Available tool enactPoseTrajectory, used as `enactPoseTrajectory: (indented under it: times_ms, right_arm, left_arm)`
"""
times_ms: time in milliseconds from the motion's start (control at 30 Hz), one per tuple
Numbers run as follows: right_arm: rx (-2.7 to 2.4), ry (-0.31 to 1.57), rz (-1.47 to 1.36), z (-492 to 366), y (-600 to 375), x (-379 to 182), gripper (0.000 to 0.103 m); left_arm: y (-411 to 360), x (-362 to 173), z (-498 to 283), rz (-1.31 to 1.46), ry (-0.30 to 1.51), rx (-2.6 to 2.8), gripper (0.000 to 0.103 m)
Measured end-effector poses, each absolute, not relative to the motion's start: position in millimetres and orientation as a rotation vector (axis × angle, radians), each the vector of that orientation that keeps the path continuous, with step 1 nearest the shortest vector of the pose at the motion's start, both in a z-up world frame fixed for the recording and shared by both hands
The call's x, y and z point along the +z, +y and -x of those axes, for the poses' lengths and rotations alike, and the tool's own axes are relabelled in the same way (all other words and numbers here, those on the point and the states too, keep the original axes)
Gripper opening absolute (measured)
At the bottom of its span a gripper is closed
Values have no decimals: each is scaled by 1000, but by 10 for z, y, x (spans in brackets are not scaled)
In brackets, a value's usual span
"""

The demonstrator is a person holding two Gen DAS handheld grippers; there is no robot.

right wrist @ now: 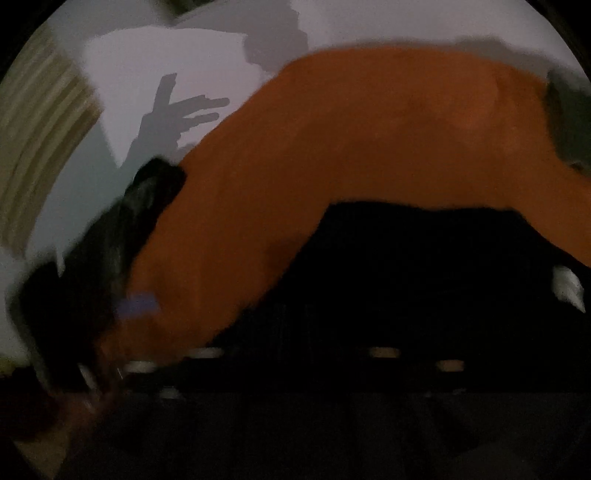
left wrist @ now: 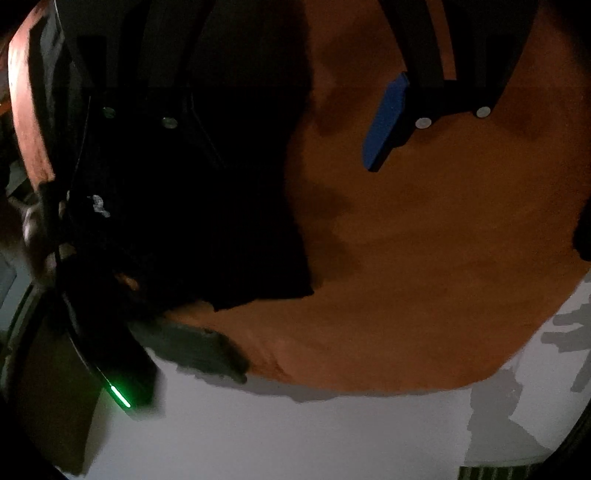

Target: Fold clothes

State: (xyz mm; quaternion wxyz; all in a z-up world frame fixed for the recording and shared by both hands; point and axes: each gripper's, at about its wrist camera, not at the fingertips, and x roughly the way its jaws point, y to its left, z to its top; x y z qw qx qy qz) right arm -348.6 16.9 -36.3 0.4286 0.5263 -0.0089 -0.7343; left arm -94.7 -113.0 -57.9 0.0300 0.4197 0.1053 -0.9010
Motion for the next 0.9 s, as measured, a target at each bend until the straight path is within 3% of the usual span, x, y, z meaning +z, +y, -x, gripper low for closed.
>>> enactPoseTrajectory:
  times_ms: [67, 133, 167, 367, 400, 433, 733, 900]
  right_arm:
    - [-1851, 3, -1347, 3630, -17, -419, 62]
    - [-1874, 44, -1372, 3737, -189, -480, 38]
    - [-1886, 65, -1384, 3791, -275, -511, 35]
    - [-1925, 162, -1447, 4043, -668, -704, 28]
    - [-1919, 166, -1454, 4056, -682, -741, 9]
    - [-1932, 156, -1443, 4065, -663, -740, 4]
    - [-2045, 60, -1385, 4217, -562, -788, 3]
    - [-2014, 34, -1403, 4313, -573, -846, 5]
  left_arm:
    - [-1060, -732, 1031, -1330, 284, -2734, 71]
    - [-1025, -853, 990, -1345, 263, -2705, 68]
    - [-1027, -896, 933, -1343, 266, -2698, 68]
    - [-1110, -984, 773, -1375, 332, -2706, 68]
    - [-1126, -991, 770, -1379, 348, -2702, 68]
    - [-1144, -998, 766, -1380, 362, -2698, 68]
    - [-1184, -995, 630, -1284, 438, -2693, 68]
    - [-1124, -1058, 650, -1332, 339, -2674, 68]
